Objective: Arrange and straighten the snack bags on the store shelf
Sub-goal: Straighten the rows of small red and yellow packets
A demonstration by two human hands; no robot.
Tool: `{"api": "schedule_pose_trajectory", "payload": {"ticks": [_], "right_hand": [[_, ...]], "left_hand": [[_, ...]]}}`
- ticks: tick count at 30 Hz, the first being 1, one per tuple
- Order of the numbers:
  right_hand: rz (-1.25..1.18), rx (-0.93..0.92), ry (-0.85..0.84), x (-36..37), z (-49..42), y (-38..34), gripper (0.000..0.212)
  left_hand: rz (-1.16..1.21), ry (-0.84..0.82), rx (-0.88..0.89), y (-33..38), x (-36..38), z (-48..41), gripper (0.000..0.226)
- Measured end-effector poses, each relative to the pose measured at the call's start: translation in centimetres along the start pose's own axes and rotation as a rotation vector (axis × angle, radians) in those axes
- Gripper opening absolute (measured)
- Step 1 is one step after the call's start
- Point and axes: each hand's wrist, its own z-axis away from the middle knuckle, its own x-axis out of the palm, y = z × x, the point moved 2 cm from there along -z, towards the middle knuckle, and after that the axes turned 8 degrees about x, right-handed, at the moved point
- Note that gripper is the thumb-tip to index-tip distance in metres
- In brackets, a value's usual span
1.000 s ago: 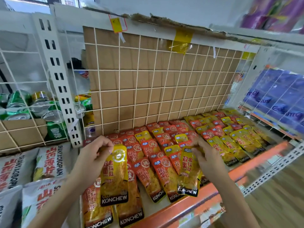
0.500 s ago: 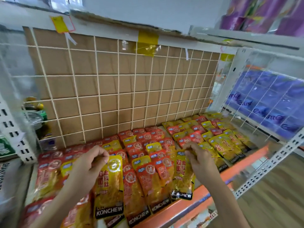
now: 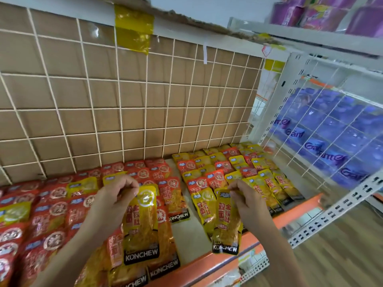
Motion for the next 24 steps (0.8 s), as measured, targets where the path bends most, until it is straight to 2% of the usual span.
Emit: {"api": "schedule_pose_trajectory", "payload": {"ticks": [4,9,13,19,24], "right_hand": [[-0.02,0.035,0.013,-1.1,-0.2,1.7,0.028],[-0.028,0.098,0.084,-1.9,-0.5,2.5,0.02],[-0.022,0.114,0.125,-2.3,-0.7,3.0,0.028],[-0.018,0.125,0.203,-3.5,-1.6,4.4,0.028],[-0.026,0.136,0.184,-4.0,-3.5,5.9,0.028]], "left_hand": [[0.017,-0.046,0.011,1.2,2.1,-1.1,0.022],[0.027,-0.088,0.073,1.5,3.6,-2.7,0.024],[0.044,-0.097,0.076,1.8,4.6,-3.4,0.023],[0.031,-0.143,0.066,2.2,6.8,-4.2,0.022],[0.022,-0.177,0.021,2.6,9.6,-4.7,0.021]]}}
